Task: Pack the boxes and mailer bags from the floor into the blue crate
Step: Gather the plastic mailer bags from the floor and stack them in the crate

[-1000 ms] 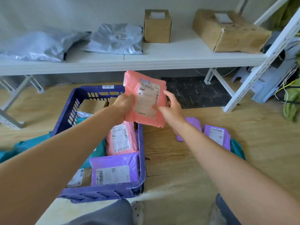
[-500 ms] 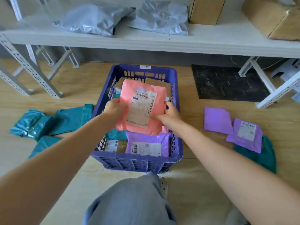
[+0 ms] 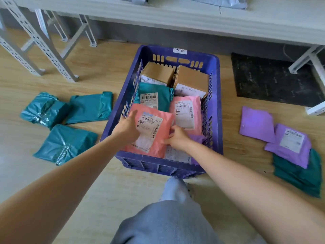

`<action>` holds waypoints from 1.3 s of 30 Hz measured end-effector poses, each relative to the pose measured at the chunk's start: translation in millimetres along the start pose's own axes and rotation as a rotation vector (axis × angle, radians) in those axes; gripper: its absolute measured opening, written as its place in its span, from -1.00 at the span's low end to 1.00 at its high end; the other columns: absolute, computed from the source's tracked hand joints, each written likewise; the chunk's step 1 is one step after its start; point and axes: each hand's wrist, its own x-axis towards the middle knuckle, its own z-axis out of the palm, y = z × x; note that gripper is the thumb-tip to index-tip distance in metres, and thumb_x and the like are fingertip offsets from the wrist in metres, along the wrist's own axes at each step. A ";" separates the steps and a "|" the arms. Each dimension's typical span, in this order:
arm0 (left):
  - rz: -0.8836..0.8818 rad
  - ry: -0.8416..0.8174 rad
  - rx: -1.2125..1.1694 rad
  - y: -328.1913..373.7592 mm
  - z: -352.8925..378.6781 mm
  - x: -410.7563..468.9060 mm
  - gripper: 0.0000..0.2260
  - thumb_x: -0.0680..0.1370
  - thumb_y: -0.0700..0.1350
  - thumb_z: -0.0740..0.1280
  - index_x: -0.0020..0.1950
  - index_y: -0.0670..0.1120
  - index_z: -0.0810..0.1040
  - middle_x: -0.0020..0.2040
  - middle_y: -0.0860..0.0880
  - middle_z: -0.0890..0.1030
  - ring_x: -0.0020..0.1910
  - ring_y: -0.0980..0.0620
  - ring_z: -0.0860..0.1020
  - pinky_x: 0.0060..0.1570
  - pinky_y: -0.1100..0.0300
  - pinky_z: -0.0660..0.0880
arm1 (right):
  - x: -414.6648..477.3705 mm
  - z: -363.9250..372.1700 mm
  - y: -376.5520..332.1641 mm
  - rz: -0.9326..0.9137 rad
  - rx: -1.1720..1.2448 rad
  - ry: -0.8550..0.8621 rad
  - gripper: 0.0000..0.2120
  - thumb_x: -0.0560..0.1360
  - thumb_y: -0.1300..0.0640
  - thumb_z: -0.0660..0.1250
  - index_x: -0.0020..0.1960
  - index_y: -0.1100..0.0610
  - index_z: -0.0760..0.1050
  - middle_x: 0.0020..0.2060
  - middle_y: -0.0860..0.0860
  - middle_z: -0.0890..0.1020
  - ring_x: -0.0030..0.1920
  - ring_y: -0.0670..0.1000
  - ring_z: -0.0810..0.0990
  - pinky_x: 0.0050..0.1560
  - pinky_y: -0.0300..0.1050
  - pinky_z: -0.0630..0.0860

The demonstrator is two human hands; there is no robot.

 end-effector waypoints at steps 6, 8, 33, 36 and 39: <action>0.048 -0.082 0.215 -13.6 17.3 6.8 -0.32 0.49 -0.17 0.31 0.50 0.22 0.09 0.38 -0.19 0.26 0.09 -0.20 0.52 -0.11 0.03 0.58 | -2.8 5.8 0.9 -0.100 -0.258 0.081 -0.29 0.38 0.16 0.48 0.41 0.13 0.17 0.24 0.09 0.44 0.18 0.11 0.49 0.04 -0.06 0.50; 0.082 -0.094 0.251 -15.7 21.5 9.2 -0.31 0.49 -0.12 0.34 0.49 0.26 0.07 0.40 -0.18 0.24 0.01 -0.15 0.54 -0.25 0.10 0.54 | -6.0 3.5 -1.1 -0.232 -0.450 0.118 -0.11 0.39 0.15 0.47 0.52 -0.02 -0.02 0.43 0.10 0.20 0.35 0.14 0.33 0.08 -0.07 0.48; 0.452 0.090 0.132 151.2 -4.0 -15.7 -0.44 0.52 -0.16 0.28 0.49 0.08 0.20 0.29 -0.17 0.47 0.14 -0.20 0.52 0.02 0.02 0.53 | -73.2 -125.7 13.8 -0.435 -0.281 0.440 -0.41 0.53 0.32 0.19 0.52 0.07 0.15 0.48 0.01 0.25 0.45 0.05 0.27 0.39 0.03 0.31; 0.600 0.094 0.052 195.6 6.3 -30.8 -0.47 0.55 -0.17 0.26 0.49 0.04 0.21 0.35 -0.18 0.42 0.22 -0.20 0.47 0.10 0.05 0.43 | -90.1 -162.4 32.0 -0.388 -0.252 0.531 -0.41 0.53 0.33 0.19 0.51 0.06 0.17 0.47 0.00 0.26 0.44 0.01 0.27 0.37 -0.12 0.26; 0.720 0.070 0.041 237.5 23.7 -43.8 -0.46 0.55 -0.19 0.26 0.50 0.04 0.21 0.30 -0.20 0.42 0.21 -0.21 0.47 0.11 0.08 0.40 | -104.2 -199.2 56.5 -0.300 -0.231 0.627 -0.39 0.54 0.29 0.19 0.52 -0.01 0.14 0.48 -0.03 0.24 0.43 0.02 0.29 0.37 -0.09 0.31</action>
